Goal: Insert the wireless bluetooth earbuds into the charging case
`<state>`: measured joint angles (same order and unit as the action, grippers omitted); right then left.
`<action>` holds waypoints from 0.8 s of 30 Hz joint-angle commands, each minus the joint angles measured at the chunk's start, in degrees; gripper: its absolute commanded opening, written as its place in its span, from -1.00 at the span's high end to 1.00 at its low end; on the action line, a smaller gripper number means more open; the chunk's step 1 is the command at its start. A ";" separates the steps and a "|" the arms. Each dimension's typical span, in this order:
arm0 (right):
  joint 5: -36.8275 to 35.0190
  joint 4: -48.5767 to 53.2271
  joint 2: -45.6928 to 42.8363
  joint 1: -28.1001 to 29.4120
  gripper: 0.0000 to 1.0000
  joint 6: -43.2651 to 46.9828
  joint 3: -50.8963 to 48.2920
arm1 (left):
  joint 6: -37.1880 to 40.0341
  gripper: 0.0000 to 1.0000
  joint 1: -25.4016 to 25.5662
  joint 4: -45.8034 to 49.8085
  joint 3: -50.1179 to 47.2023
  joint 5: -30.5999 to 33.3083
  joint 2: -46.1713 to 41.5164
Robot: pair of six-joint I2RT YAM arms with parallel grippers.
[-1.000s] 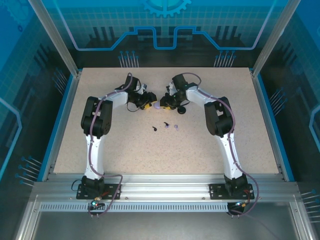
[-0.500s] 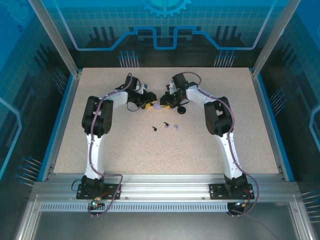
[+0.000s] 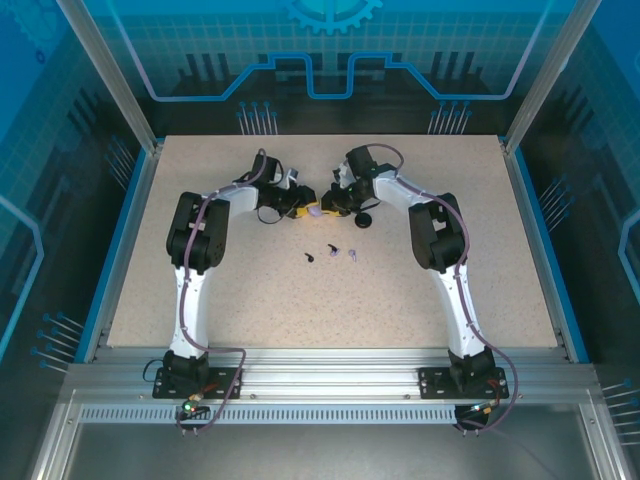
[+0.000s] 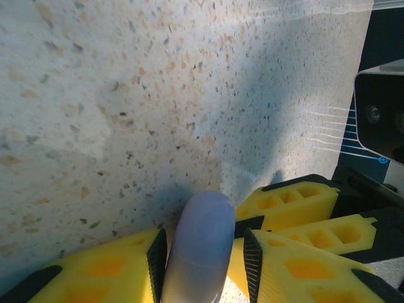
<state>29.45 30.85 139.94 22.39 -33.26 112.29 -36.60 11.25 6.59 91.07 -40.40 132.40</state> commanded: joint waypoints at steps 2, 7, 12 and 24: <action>1.05 1.15 2.71 -0.07 0.62 -0.58 1.09 | -1.28 0.26 1.42 -0.37 -1.76 -2.93 1.25; 0.70 0.92 1.86 -0.07 0.62 -0.58 0.52 | -0.98 0.35 1.42 0.01 -2.20 -2.23 0.56; 0.69 -0.76 -2.08 -0.16 0.57 -0.45 -1.96 | 0.50 0.55 1.41 0.88 -3.20 -0.72 -2.06; 2.80 -8.85 -26.24 -2.69 0.28 8.27 -20.35 | 7.90 0.62 1.22 -0.14 -10.08 -0.46 -18.61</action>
<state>29.89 25.63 120.53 21.37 -29.10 95.31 -32.51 12.23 7.16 82.54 -39.72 119.92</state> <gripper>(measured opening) 0.355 0.236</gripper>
